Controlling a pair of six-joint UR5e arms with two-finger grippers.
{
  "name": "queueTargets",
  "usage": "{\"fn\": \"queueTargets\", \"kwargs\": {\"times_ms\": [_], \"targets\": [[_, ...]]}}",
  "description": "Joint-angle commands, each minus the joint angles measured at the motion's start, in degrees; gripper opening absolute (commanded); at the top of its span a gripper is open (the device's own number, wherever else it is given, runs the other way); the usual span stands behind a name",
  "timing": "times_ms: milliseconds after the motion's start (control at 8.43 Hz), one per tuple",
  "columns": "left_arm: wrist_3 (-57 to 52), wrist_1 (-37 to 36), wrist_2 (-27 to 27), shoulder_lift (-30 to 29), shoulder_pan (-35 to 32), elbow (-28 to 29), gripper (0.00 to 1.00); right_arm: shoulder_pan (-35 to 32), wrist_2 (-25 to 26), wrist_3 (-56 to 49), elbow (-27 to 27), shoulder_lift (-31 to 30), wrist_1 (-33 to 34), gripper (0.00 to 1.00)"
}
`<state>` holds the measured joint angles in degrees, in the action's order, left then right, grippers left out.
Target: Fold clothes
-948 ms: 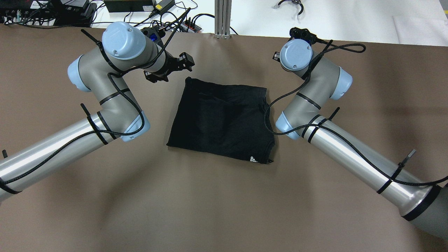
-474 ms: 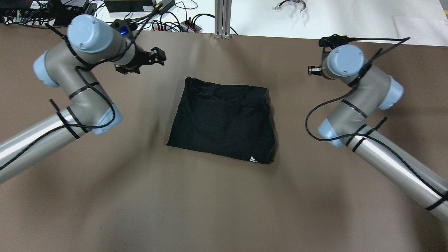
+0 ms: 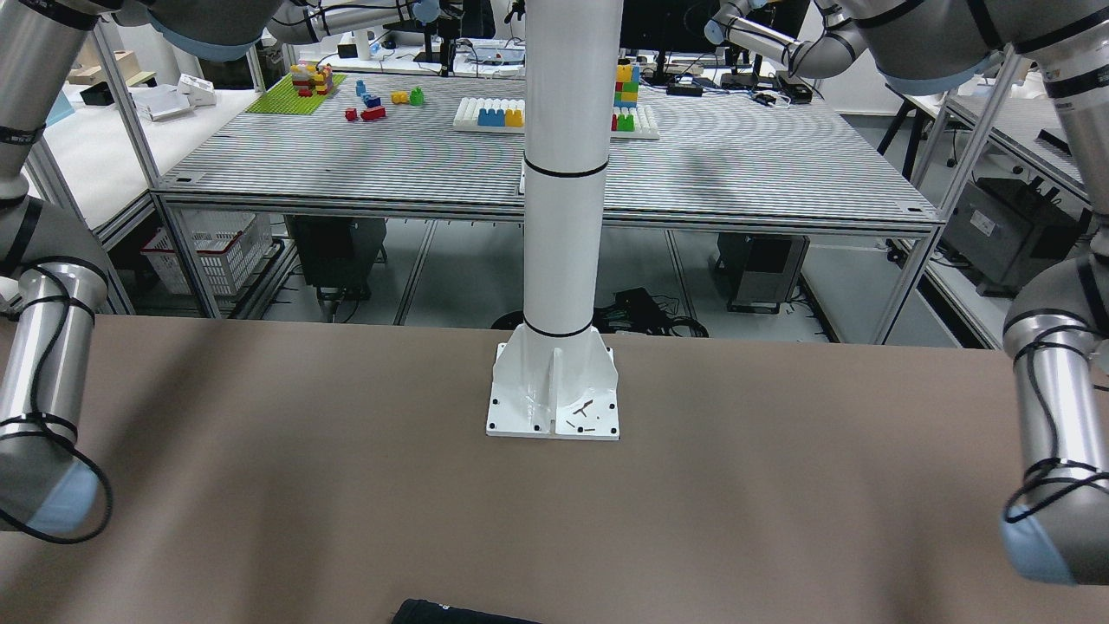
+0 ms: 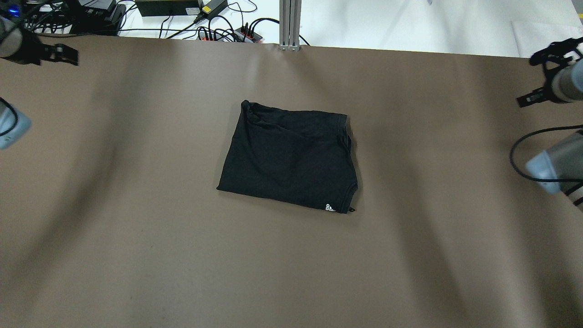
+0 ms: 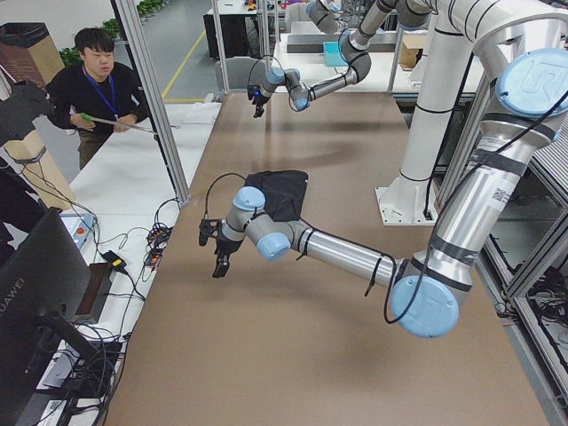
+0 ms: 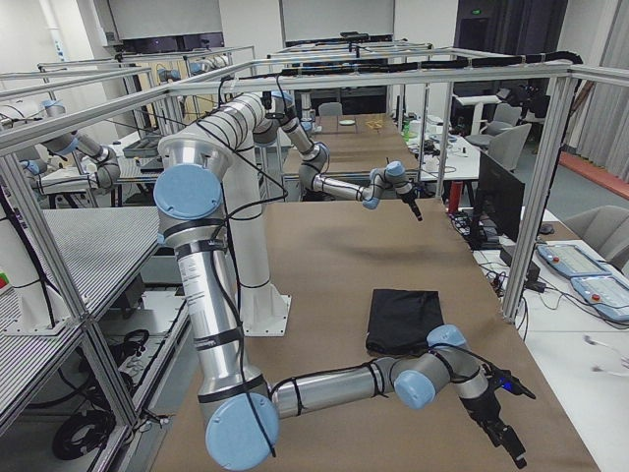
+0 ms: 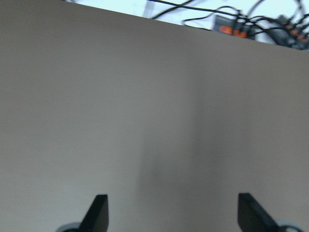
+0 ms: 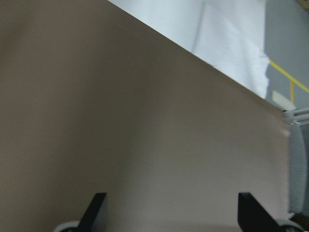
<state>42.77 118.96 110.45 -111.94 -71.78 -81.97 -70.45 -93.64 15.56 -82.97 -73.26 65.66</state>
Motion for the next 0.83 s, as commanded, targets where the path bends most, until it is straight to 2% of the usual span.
{"fn": "queueTargets", "kwargs": {"times_ms": [0,119,237,474,711], "targets": [[-29.5,-3.1,-1.4,7.4,-17.0,0.6,0.94,-15.5,0.0,-20.9,-3.4,-7.9,0.1,0.94],[-39.9,-6.5,-5.7,7.6,-21.8,0.2,0.94,-21.3,0.2,-29.2,-3.5,-8.4,1.0,0.95],[-47.8,-7.0,-8.9,9.6,-25.9,0.1,0.94,-25.7,0.4,-33.8,-3.8,-9.2,2.3,0.95],[-51.6,-5.7,-9.0,14.1,-31.2,-0.4,0.94,-31.3,1.2,-37.1,-4.5,-12.3,2.2,0.95],[-50.6,0.6,-10.1,16.6,-31.8,-0.5,0.94,-32.3,8.8,-36.4,-7.3,-15.1,0.6,0.94]]}}
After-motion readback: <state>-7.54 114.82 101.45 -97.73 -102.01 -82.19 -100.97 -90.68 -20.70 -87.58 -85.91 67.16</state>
